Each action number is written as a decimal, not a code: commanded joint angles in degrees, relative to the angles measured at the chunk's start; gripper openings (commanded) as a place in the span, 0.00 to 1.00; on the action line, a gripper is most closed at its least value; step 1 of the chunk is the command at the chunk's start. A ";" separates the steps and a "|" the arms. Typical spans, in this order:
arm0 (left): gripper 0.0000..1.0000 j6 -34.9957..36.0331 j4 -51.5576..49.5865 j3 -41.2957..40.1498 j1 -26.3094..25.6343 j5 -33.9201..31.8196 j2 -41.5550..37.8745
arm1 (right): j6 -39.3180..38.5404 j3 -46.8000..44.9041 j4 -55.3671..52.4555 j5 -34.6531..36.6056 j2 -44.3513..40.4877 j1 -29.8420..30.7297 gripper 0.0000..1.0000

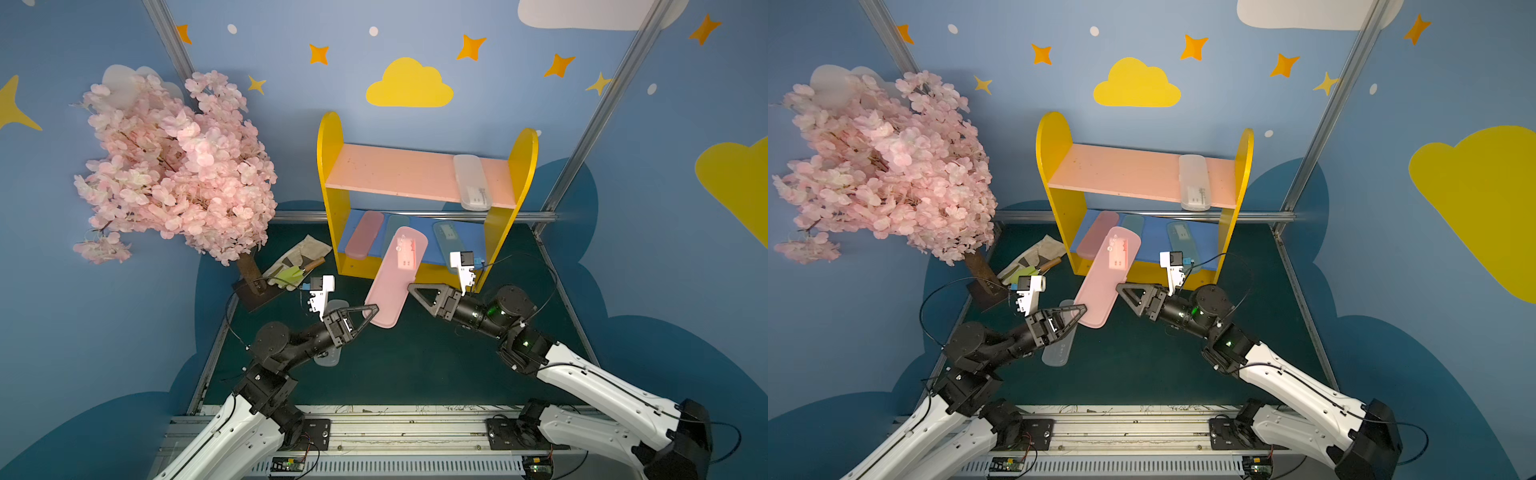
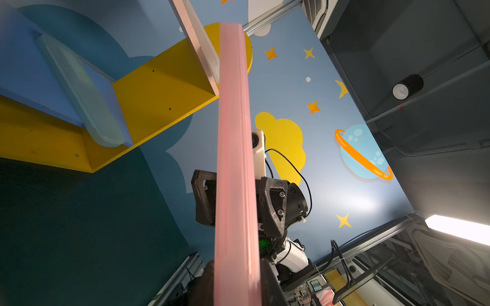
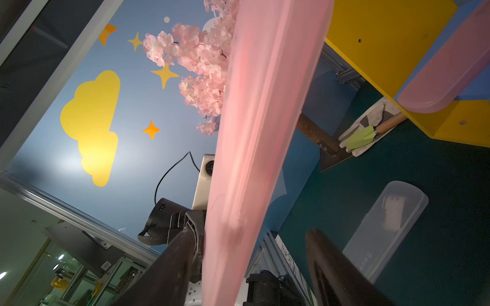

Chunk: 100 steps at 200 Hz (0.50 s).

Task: Remove the pencil cases from the shelf
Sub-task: Place the pencil case at the center of the board.

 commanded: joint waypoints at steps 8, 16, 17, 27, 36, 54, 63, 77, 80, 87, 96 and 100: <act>0.03 1.71 4.22 0.05 -0.50 0.99 -0.32 | 0.83 3.03 5.27 -1.92 1.76 -0.16 0.64; 0.03 1.61 4.20 0.01 -0.57 0.78 -0.29 | 1.15 3.13 6.08 -1.98 2.29 -0.19 0.60; 0.03 1.57 4.19 0.03 -0.58 0.87 -0.25 | 1.18 3.18 6.20 -1.99 2.34 -0.16 0.60; 0.03 1.71 4.39 0.05 -0.59 0.93 -0.15 | 1.61 3.46 7.02 -2.12 3.01 -0.22 0.55; 0.03 1.66 4.45 0.07 -0.66 0.95 -0.13 | 1.81 3.81 7.62 -2.38 3.54 -0.22 0.51; 0.03 1.87 4.91 0.22 -0.83 1.20 0.22 | 2.44 4.57 8.22 -2.81 4.60 -0.21 0.46; 0.03 1.92 5.07 0.22 -0.94 1.30 0.31 | 2.68 4.88 8.67 -3.34 5.14 -0.19 0.44; 0.03 2.04 5.06 0.40 -0.94 1.30 0.61 | 3.21 5.21 9.08 -3.87 5.75 -0.23 0.41; 0.03 2.02 5.05 0.40 -0.96 1.26 0.71 | 3.35 5.32 9.34 -3.92 5.93 -0.23 0.40; 0.03 2.15 5.05 0.40 -1.01 1.19 0.83 | 3.62 5.32 9.77 -4.18 6.23 -0.21 0.37; 0.03 2.23 5.09 0.36 -1.02 1.23 0.93 | 4.09 5.24 10.27 -4.28 6.58 -0.23 0.32; 0.04 2.28 5.01 0.40 -1.03 1.16 1.01 | 4.40 5.24 10.38 -4.35 6.75 -0.23 0.29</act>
